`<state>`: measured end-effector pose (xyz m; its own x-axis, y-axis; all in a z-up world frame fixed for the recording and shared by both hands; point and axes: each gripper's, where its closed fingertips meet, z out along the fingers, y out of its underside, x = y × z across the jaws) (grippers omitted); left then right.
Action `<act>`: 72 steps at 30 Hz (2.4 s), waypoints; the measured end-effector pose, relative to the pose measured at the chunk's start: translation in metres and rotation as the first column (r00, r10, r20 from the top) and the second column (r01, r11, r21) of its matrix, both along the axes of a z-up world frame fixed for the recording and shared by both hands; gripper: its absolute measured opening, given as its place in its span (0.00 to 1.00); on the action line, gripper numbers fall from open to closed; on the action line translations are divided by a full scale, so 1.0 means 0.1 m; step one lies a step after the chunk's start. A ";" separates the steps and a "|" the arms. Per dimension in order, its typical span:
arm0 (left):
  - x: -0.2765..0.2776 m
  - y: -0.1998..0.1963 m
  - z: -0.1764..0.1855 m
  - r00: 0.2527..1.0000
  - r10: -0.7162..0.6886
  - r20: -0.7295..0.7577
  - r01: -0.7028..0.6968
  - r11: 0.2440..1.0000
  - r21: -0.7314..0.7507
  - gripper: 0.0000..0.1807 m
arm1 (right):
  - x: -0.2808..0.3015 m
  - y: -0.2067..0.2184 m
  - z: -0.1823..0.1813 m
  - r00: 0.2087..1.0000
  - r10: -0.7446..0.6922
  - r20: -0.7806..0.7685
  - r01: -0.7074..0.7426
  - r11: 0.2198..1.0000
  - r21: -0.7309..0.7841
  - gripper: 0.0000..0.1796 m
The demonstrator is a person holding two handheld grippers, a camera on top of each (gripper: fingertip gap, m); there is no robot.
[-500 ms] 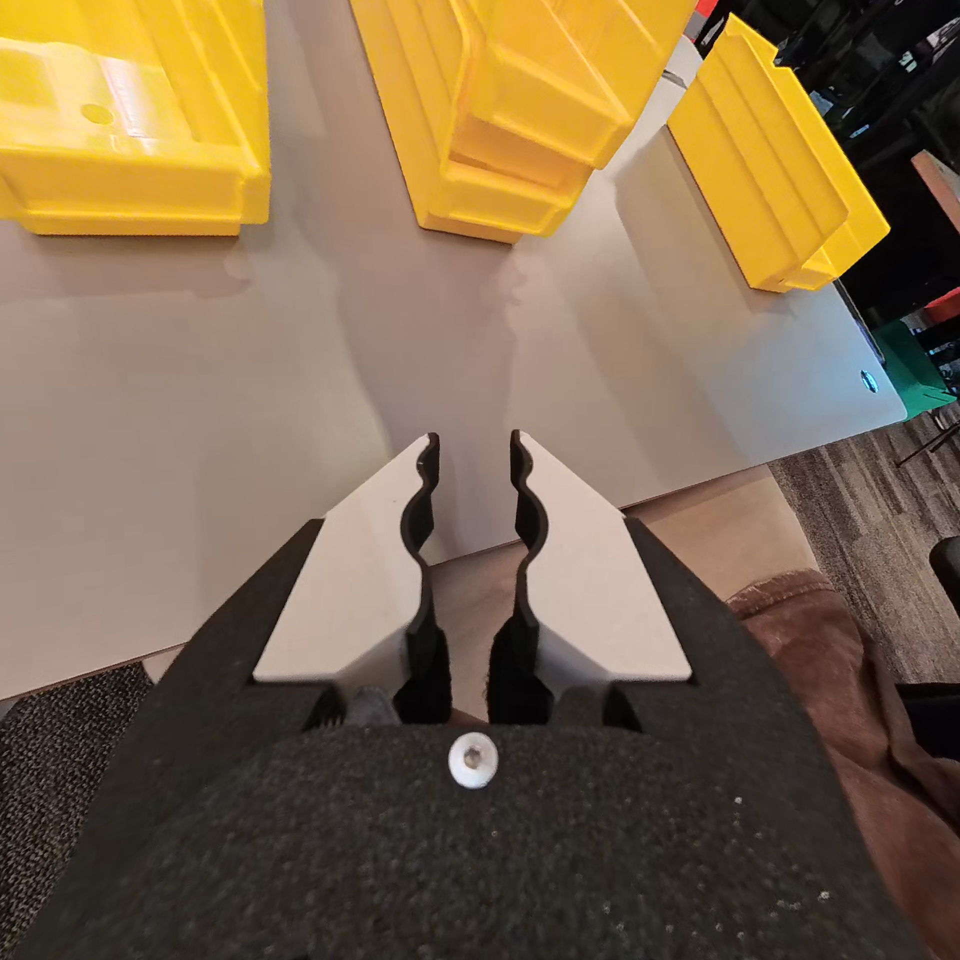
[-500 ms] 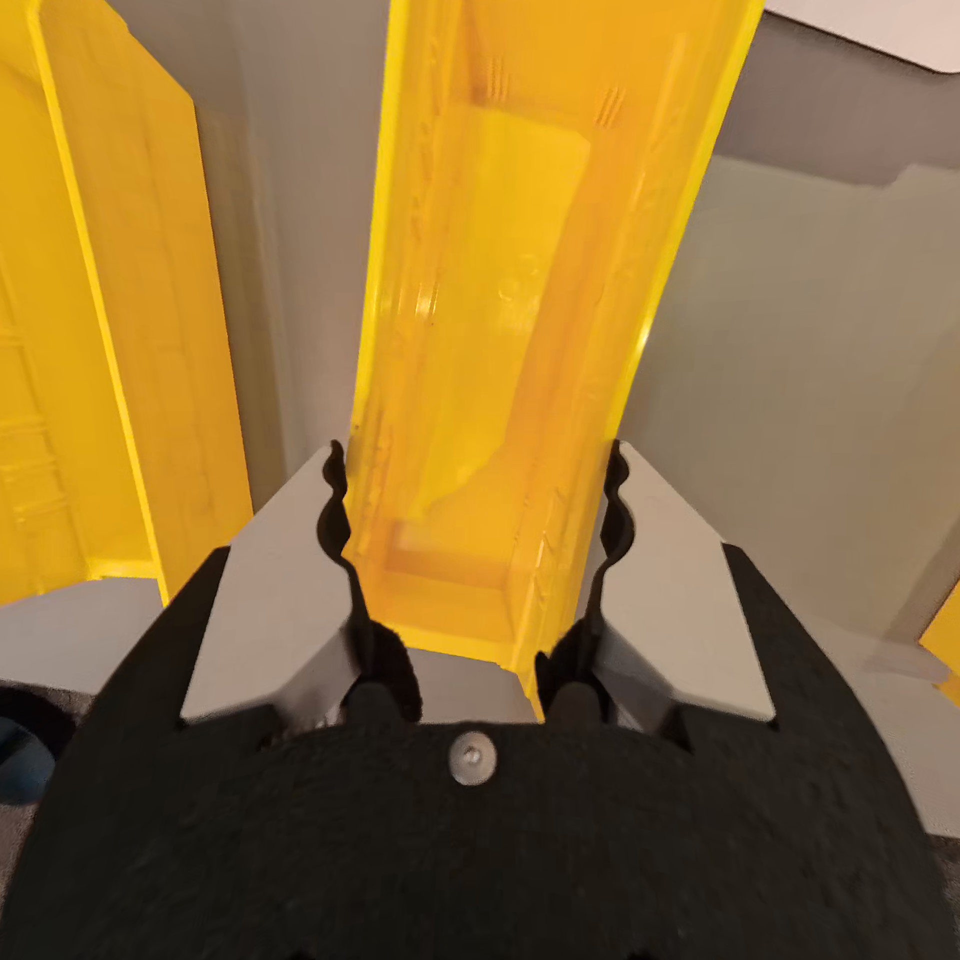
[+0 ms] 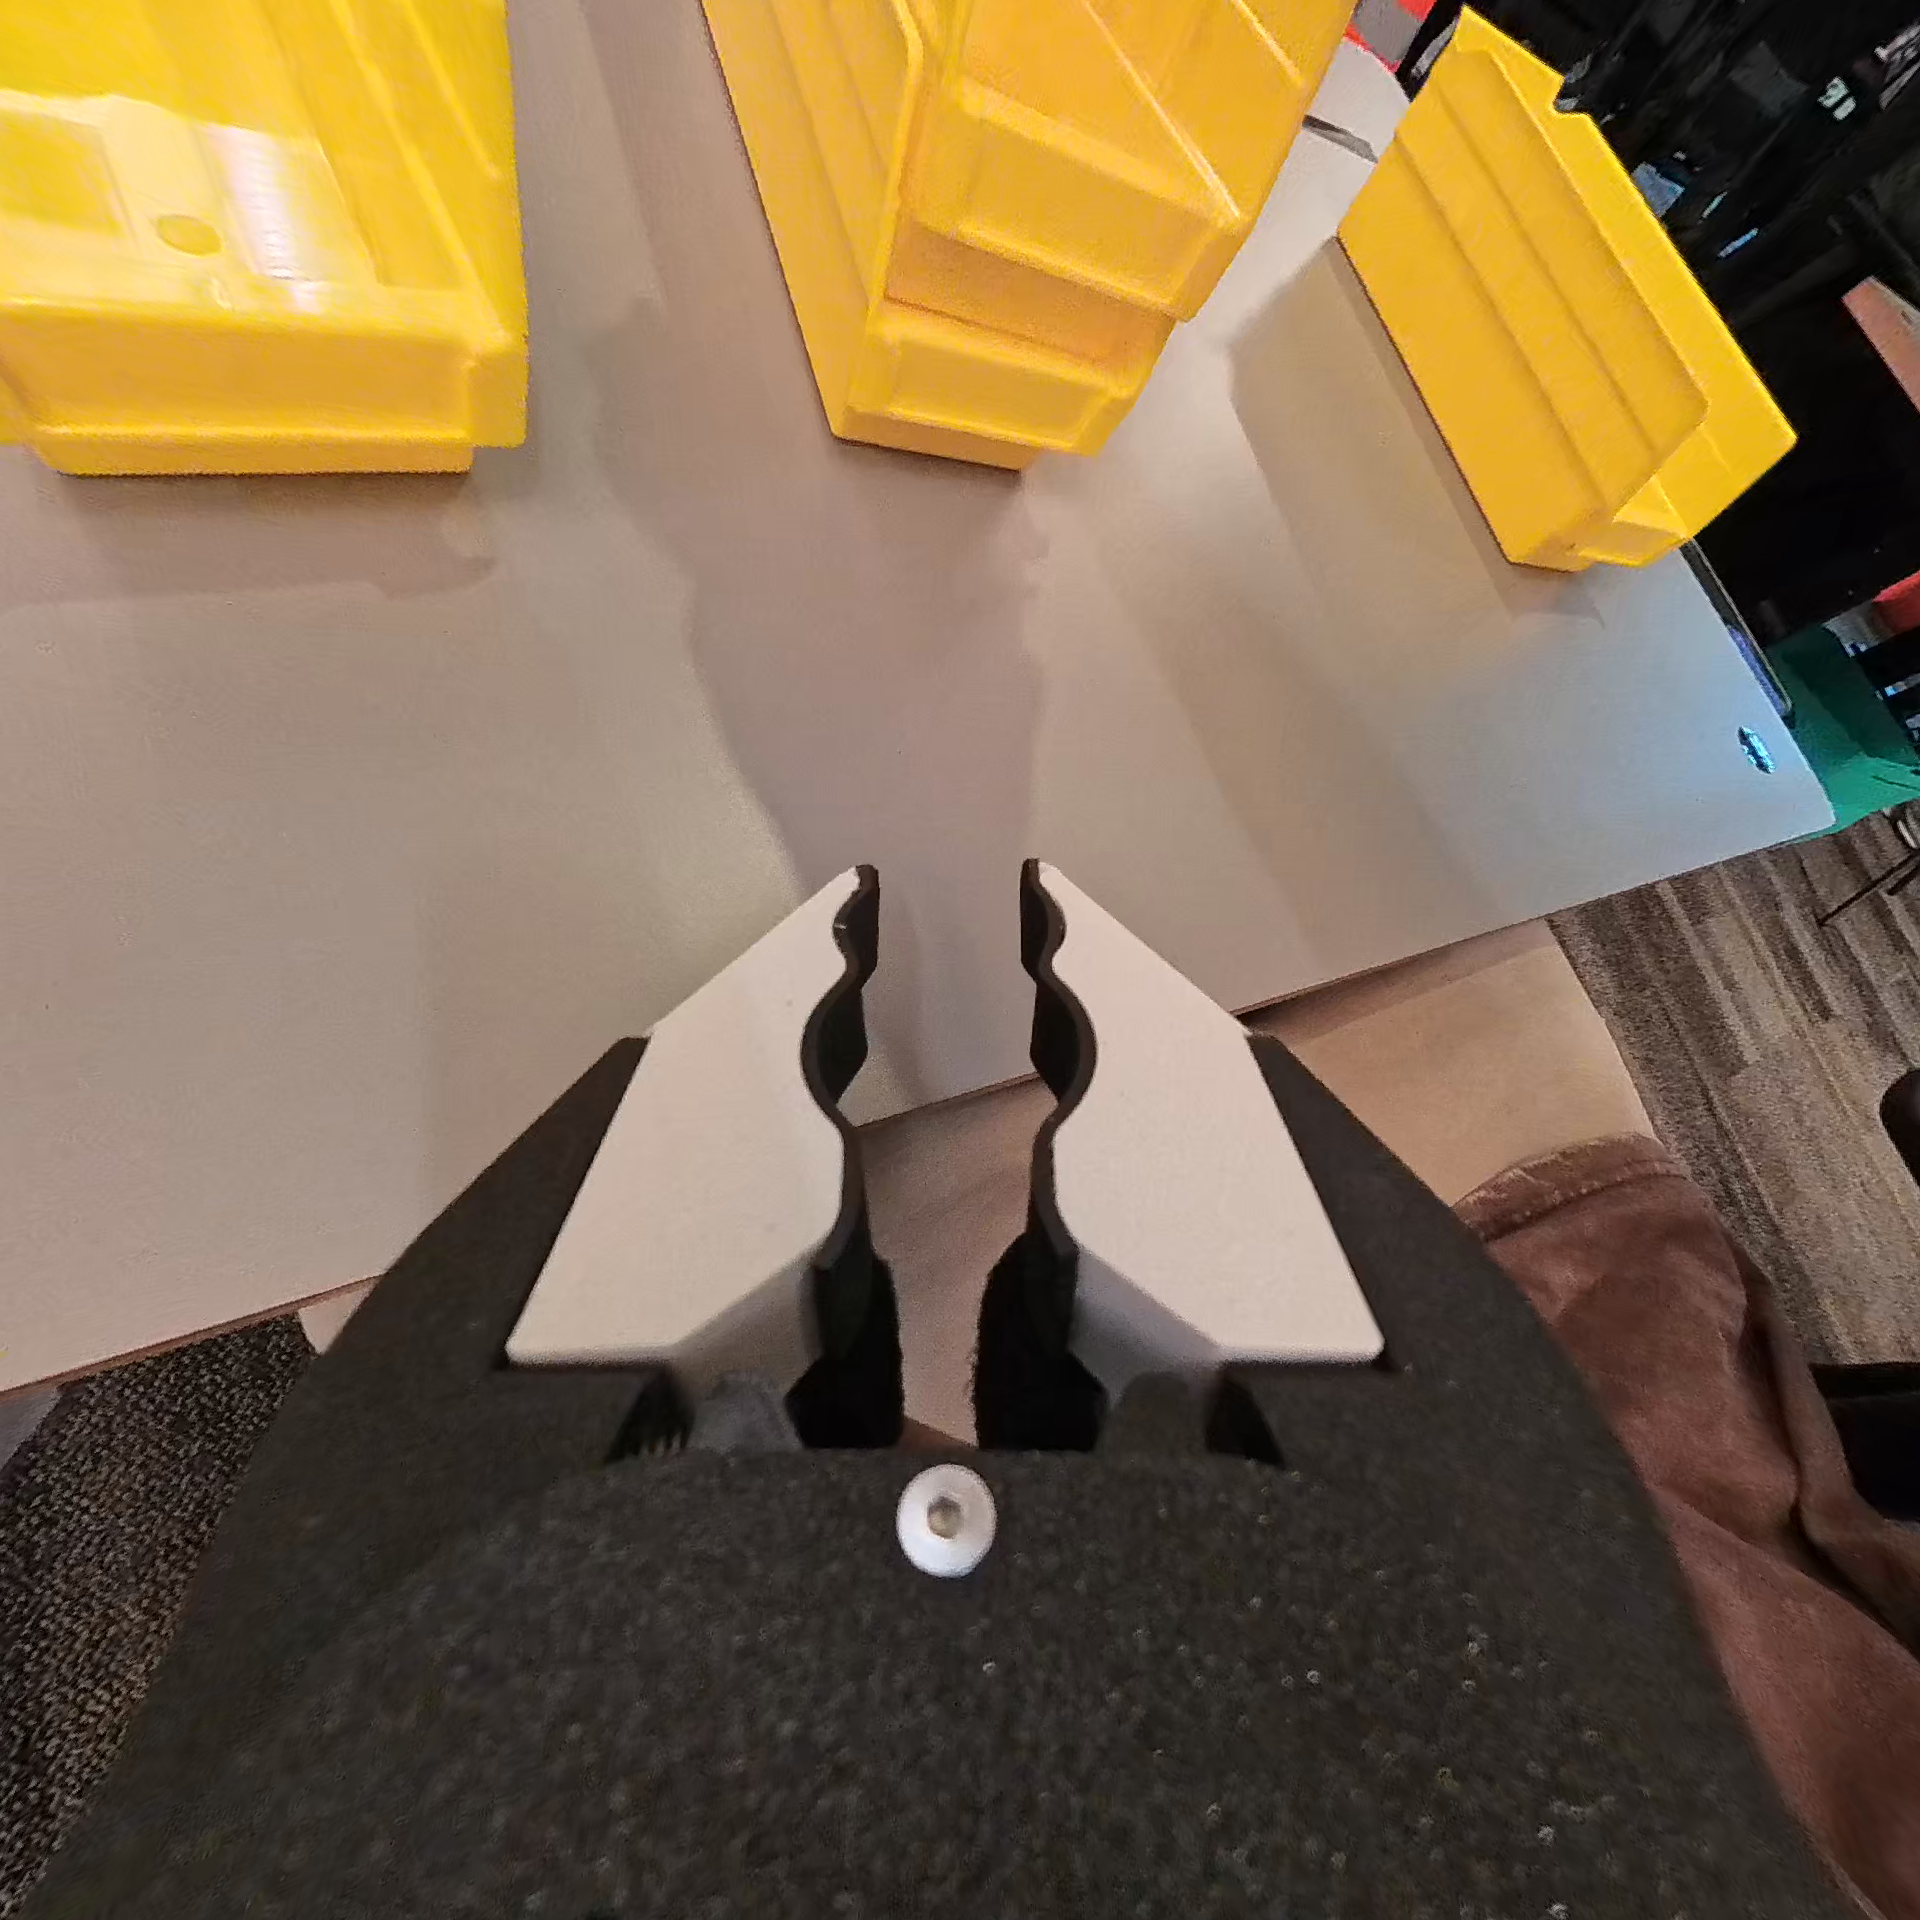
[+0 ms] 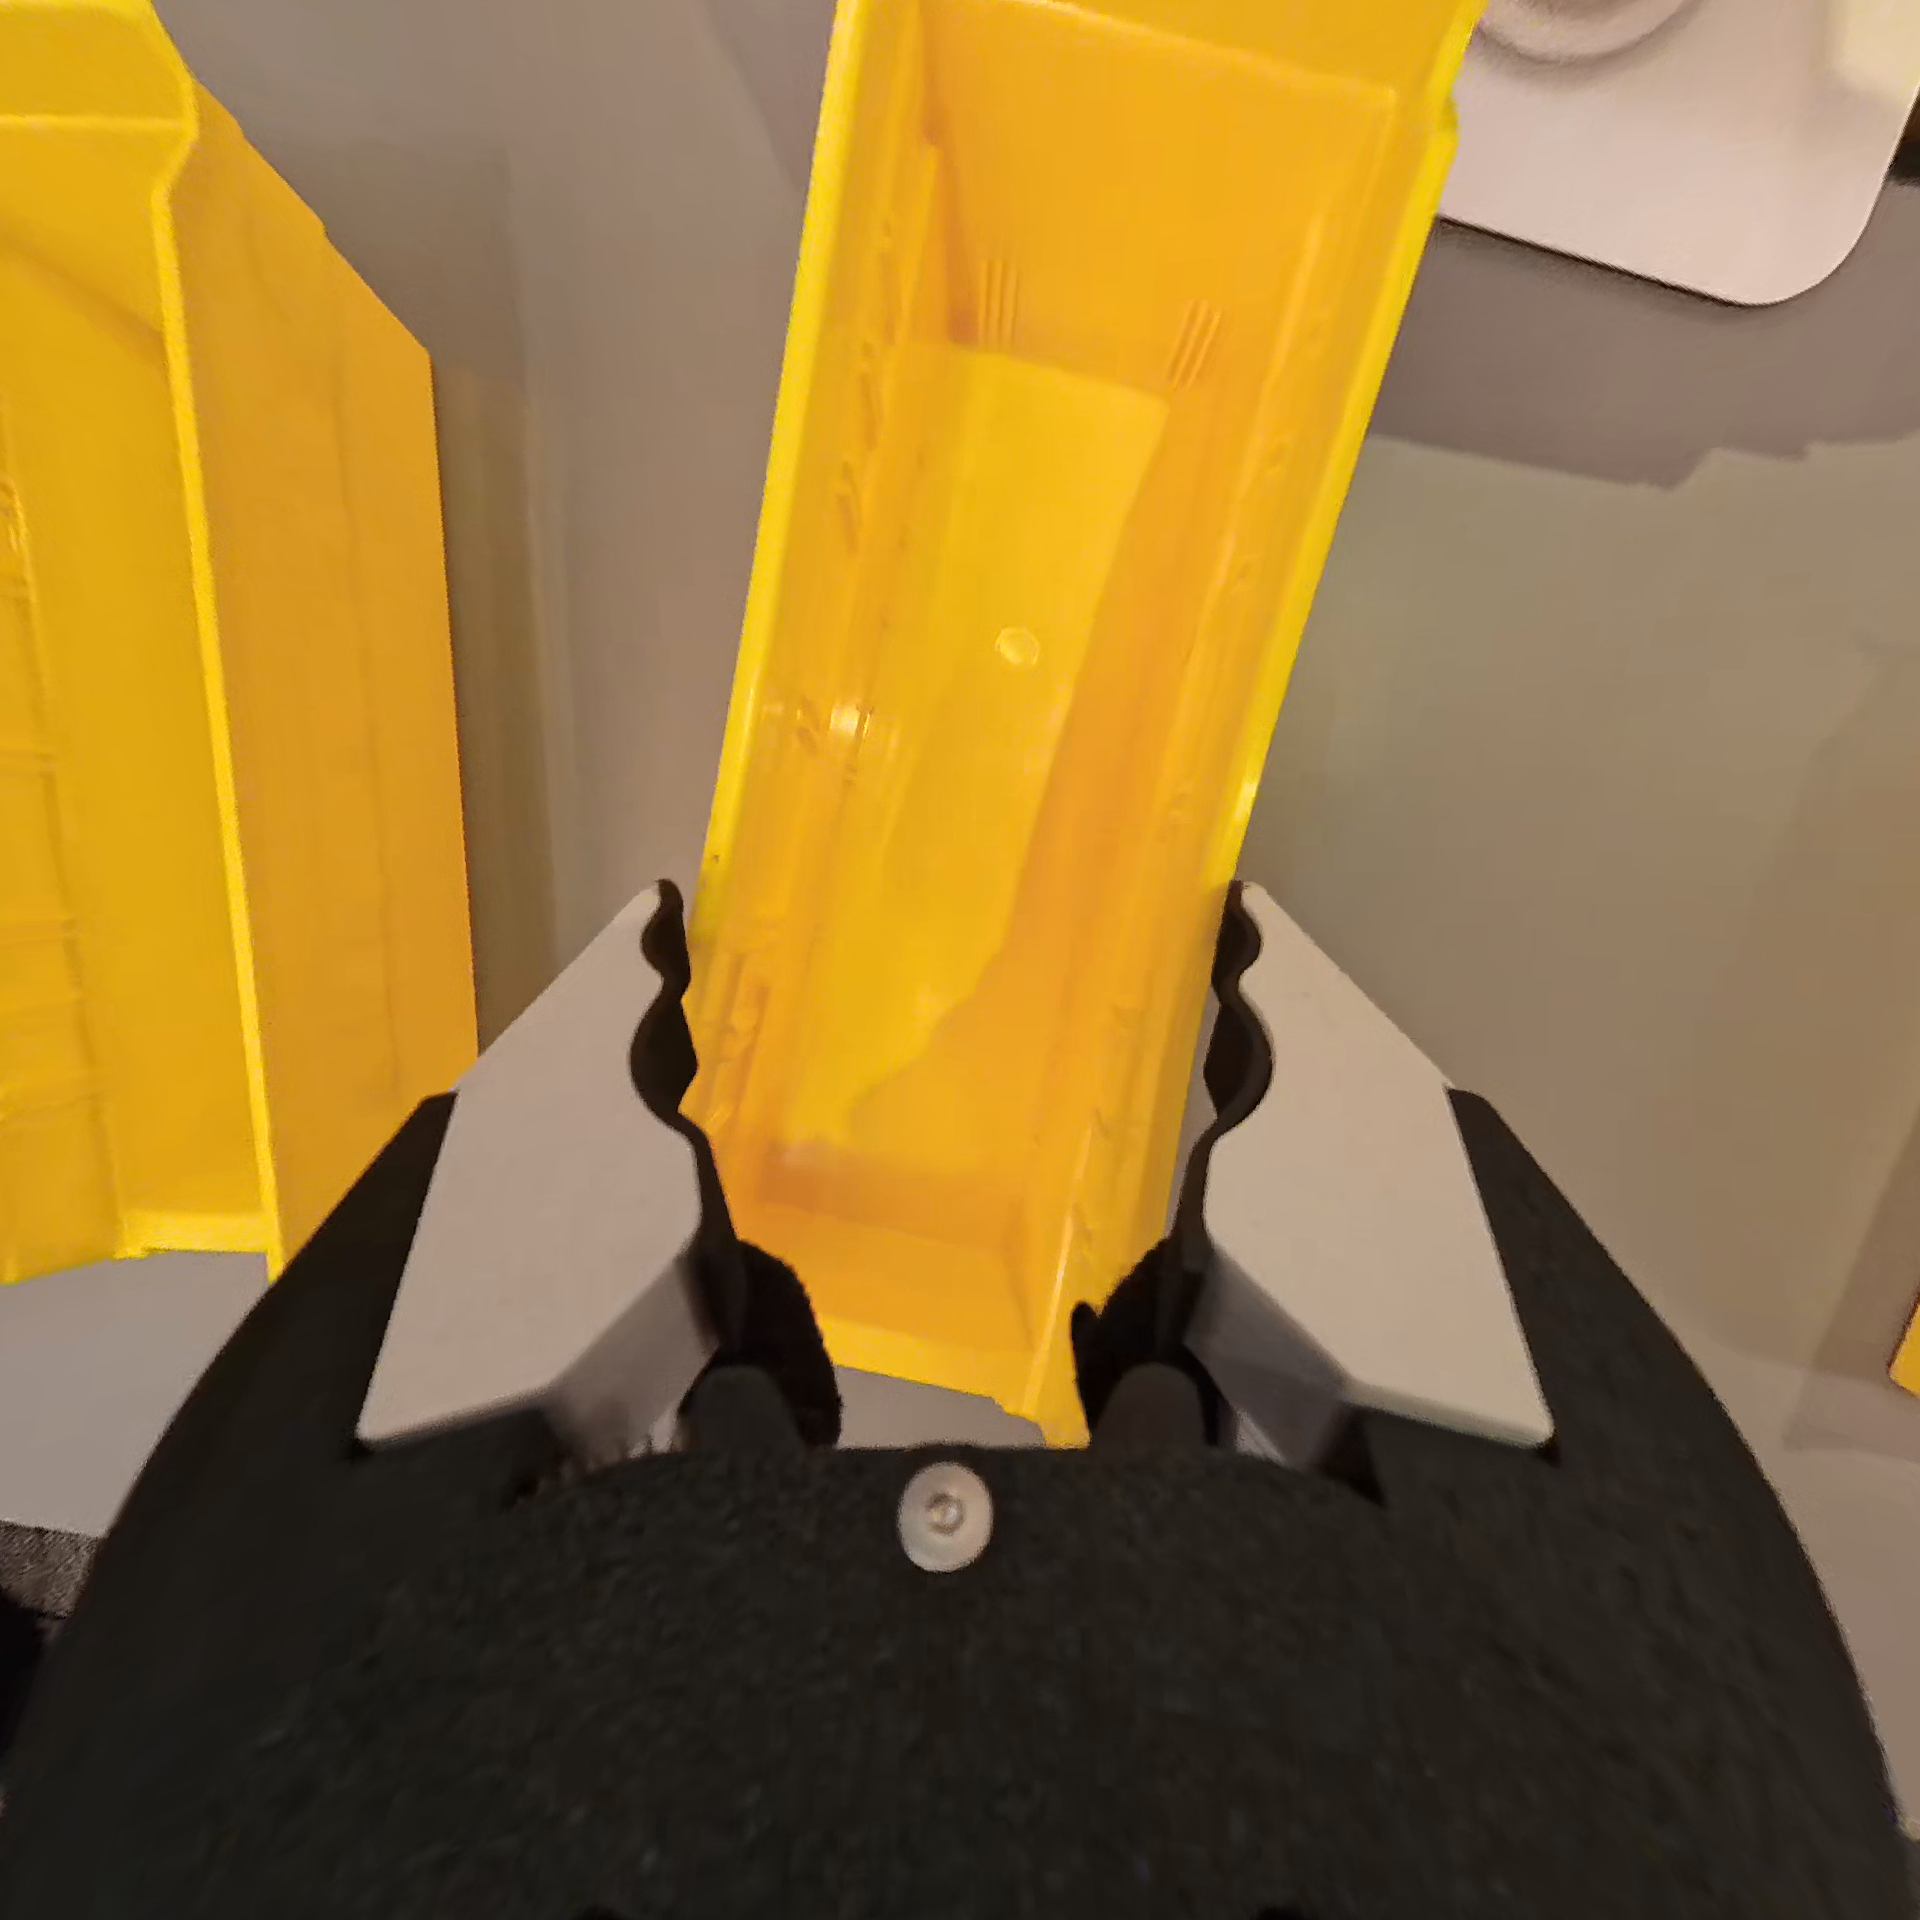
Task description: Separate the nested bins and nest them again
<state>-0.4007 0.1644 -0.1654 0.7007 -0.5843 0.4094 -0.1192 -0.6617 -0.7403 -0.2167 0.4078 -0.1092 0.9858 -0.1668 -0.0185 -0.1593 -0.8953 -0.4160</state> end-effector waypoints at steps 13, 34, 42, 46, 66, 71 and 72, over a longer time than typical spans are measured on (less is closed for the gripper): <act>0.04 -0.03 -0.03 1.000 -0.026 -0.014 0.026 1.000 -0.004 0.14 | 0.10 0.25 0.17 1.000 0.024 0.007 -0.022 0.982 -0.186 0.74; 0.05 -0.06 -0.06 0.999 -0.044 -0.001 0.044 0.998 -0.035 0.14 | 0.25 0.15 0.01 0.999 0.020 0.037 -0.010 0.967 -0.254 0.60; 0.09 -0.09 -0.08 0.998 -0.060 -0.022 0.060 0.998 -0.027 0.14 | 0.27 0.22 0.08 0.996 0.027 0.089 -0.010 0.982 -0.188 0.60; 0.05 -0.05 -0.08 0.999 -0.045 -0.009 0.045 0.998 -0.035 0.14 | 0.26 0.23 -0.01 0.996 0.004 0.091 0.014 0.981 -0.194 0.60; -0.24 0.26 0.05 0.998 0.063 -0.027 -0.061 0.995 0.073 0.26 | -0.12 0.22 0.23 0.958 0.275 0.077 -0.279 0.959 0.052 0.78; -0.49 0.61 0.18 0.979 0.194 -0.069 -0.177 0.964 0.198 0.46 | -0.19 -0.92 0.65 0.868 0.483 0.114 -0.484 0.770 0.416 0.71; -0.50 0.70 0.22 0.973 0.215 -0.080 -0.193 0.957 0.218 0.52 | -0.14 -1.25 0.65 0.864 0.491 0.112 -0.481 0.738 0.473 0.67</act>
<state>-0.4509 0.2345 -0.1434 0.8454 -0.4890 0.2147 -0.0798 -0.5132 -0.8546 -0.2305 0.2827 -0.0442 0.9292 0.3693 0.0156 0.2308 -0.5467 -0.8049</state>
